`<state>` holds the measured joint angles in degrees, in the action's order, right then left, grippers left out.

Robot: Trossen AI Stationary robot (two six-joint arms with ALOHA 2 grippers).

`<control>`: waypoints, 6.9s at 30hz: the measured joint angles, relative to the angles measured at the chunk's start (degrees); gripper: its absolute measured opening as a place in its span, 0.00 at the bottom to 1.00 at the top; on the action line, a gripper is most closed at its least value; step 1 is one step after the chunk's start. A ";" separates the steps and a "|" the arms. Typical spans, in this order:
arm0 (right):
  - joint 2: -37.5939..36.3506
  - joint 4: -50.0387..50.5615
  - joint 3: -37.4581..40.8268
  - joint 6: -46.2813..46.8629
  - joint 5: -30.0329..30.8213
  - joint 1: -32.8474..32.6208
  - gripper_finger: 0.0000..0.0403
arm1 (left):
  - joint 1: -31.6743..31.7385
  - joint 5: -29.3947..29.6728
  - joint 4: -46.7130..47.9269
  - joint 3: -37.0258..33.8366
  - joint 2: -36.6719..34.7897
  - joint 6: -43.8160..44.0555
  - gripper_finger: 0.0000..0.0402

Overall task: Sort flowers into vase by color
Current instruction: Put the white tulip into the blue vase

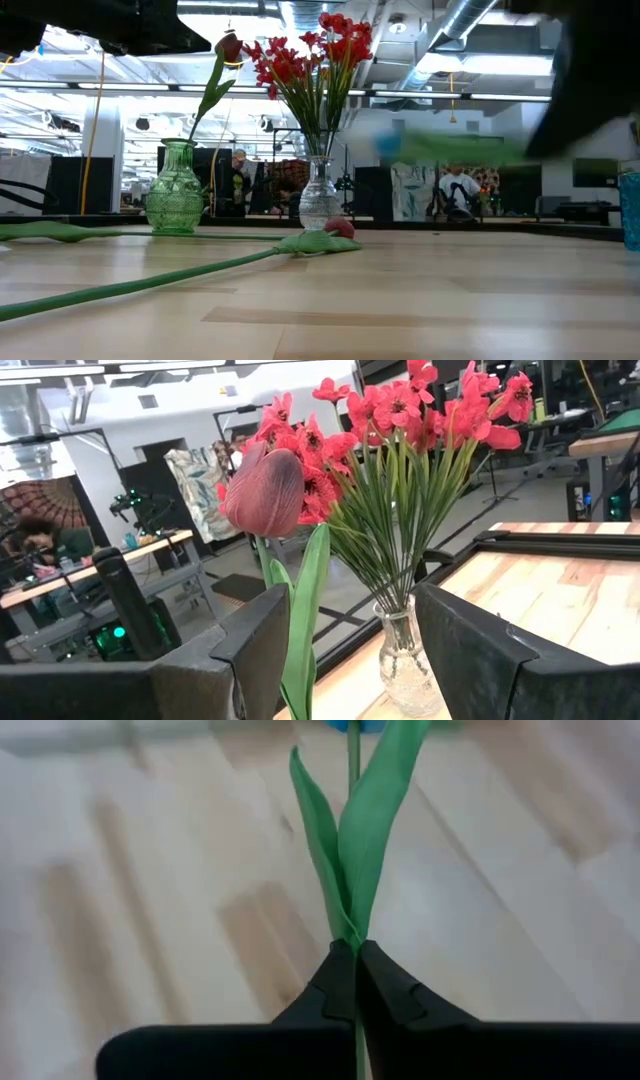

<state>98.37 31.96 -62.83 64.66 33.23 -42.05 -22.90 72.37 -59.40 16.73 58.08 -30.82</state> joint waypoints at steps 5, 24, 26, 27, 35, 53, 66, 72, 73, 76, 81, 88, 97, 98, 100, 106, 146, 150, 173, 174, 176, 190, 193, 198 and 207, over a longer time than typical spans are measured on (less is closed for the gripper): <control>-7.66 2.75 -0.02 -0.13 13.19 -4.58 0.07 | 0.00 0.01 -0.01 0.00 0.00 -0.01 0.51; -14.28 6.41 -0.09 -15.52 56.79 -19.45 0.07 | 0.00 -5.55 0.02 0.00 0.00 2.23 0.51; -14.34 6.41 -0.09 -15.52 56.84 -18.27 0.07 | 0.02 -13.41 0.00 0.00 0.00 5.62 0.51; -14.34 6.45 -0.09 -15.52 56.81 -17.65 0.07 | 0.15 -17.45 0.01 0.00 0.01 7.59 0.51; -14.34 5.92 -0.09 -15.65 56.81 -13.09 0.07 | 0.55 -34.56 0.05 1.81 5.83 18.50 0.51; -14.34 4.87 -0.09 -15.63 56.80 -9.91 0.08 | 2.67 -38.60 3.31 41.22 41.61 14.25 0.51; -14.34 4.66 -0.09 -15.65 56.79 -8.76 0.08 | 4.21 -40.66 12.60 56.91 49.96 15.06 0.51; -14.34 3.52 -0.09 -15.67 56.77 -8.76 0.08 | 5.93 -45.52 13.06 58.75 49.92 19.45 0.51; -14.34 3.12 -0.09 -15.67 56.79 -8.78 0.08 | 6.30 -46.94 13.37 58.89 49.90 20.79 0.51; -14.34 2.52 -0.09 -15.67 56.79 -8.34 0.08 | 7.20 -49.02 14.20 58.88 49.90 23.76 0.51; -14.34 1.75 -0.09 -15.66 56.78 -6.55 0.08 | 8.05 -51.58 14.18 58.86 49.90 26.02 0.51; -14.32 0.32 -0.08 -15.68 56.75 -5.37 0.08 | 8.15 -50.70 15.41 58.86 49.90 25.63 0.40; -14.32 -1.24 -0.09 -15.69 56.68 -5.16 0.08 | 8.62 -50.79 15.98 58.86 49.90 25.86 0.16; -14.32 -1.24 -0.09 -15.69 56.68 -5.12 0.08 | 8.73 -50.79 16.09 58.86 49.90 26.17 0.15; -14.30 -1.24 -0.09 -15.69 56.68 -4.98 0.08 | 8.86 -50.82 16.54 58.86 49.90 27.01 0.13; -14.30 -1.35 -0.09 -15.67 56.64 -4.93 0.08 | 9.46 -51.18 18.10 58.84 49.88 27.57 0.12; -14.30 -3.97 -0.07 -15.52 46.04 -2.98 0.28 | 10.67 -58.24 24.34 58.80 49.77 24.14 0.00; -14.30 -4.07 -0.07 -15.62 43.49 -2.07 0.37 | 10.69 -58.42 27.50 58.82 49.77 22.16 0.00; -14.32 -3.56 -0.11 -16.55 36.07 -2.22 0.41 | 8.78 -48.22 43.99 58.80 49.46 15.35 0.00; -14.32 -3.69 -0.11 -17.08 36.07 -2.22 0.41 | 8.61 -47.85 44.13 58.80 49.46 15.40 0.00; -14.33 -4.28 -0.11 -17.16 36.07 -2.13 0.41 | 8.19 -47.23 44.00 58.80 49.46 15.40 0.00; -14.34 -4.28 -0.11 -17.36 39.59 -1.67 0.41 | 7.65 -48.10 39.43 58.93 49.48 18.06 0.00; -14.34 -4.25 -0.11 -17.33 40.01 -1.64 0.41 | 7.67 -48.12 39.09 58.93 49.48 18.15 0.00; -14.34 -4.21 -0.11 -17.33 40.47 -1.28 0.35 | 7.56 -48.14 39.08 58.95 49.48 18.19 0.00; -14.34 -4.71 -0.11 -18.06 40.38 -0.49 0.13 | 7.56 -48.12 38.88 58.97 49.48 18.19 0.00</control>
<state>84.03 27.25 -62.94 46.61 73.60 -42.54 -15.34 24.25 -20.52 75.70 107.57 -12.62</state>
